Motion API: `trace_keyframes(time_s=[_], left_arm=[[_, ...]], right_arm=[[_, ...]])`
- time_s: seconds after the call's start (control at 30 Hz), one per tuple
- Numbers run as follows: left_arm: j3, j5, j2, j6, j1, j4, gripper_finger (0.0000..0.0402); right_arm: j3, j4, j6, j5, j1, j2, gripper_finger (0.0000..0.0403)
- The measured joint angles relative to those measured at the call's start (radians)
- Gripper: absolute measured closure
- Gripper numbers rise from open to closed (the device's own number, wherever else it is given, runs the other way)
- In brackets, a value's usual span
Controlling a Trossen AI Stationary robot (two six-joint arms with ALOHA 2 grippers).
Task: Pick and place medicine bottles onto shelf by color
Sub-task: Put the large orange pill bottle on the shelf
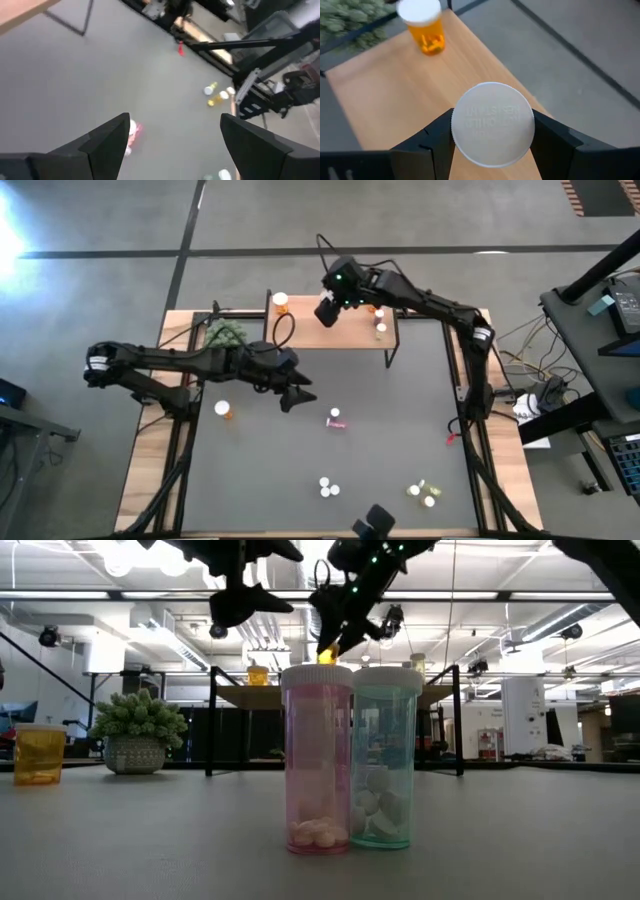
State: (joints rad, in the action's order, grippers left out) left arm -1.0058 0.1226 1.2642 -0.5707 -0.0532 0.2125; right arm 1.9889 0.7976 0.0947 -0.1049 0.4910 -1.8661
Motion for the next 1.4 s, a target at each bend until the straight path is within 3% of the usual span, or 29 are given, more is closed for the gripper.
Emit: trace_keyframes(time_s=[0.57, 1.03, 1.4], left_arm=[[0.002, -0.011, -0.004, -0.003, -0.006, 0.041, 0.0107], [0.007, -0.011, -0.005, -0.001, -0.006, 0.043, 0.0107], [0.015, -0.009, -0.005, -0.026, -0.006, 0.040, 0.0107]], right_arm=[[0.133, 0.144, 0.060, -0.109, 0.017, -0.154, 0.0197], [0.138, 0.150, 0.049, -0.105, 0.018, -0.132, 0.0197], [0.138, 0.150, 0.035, -0.102, 0.018, -0.109, 0.0134]])
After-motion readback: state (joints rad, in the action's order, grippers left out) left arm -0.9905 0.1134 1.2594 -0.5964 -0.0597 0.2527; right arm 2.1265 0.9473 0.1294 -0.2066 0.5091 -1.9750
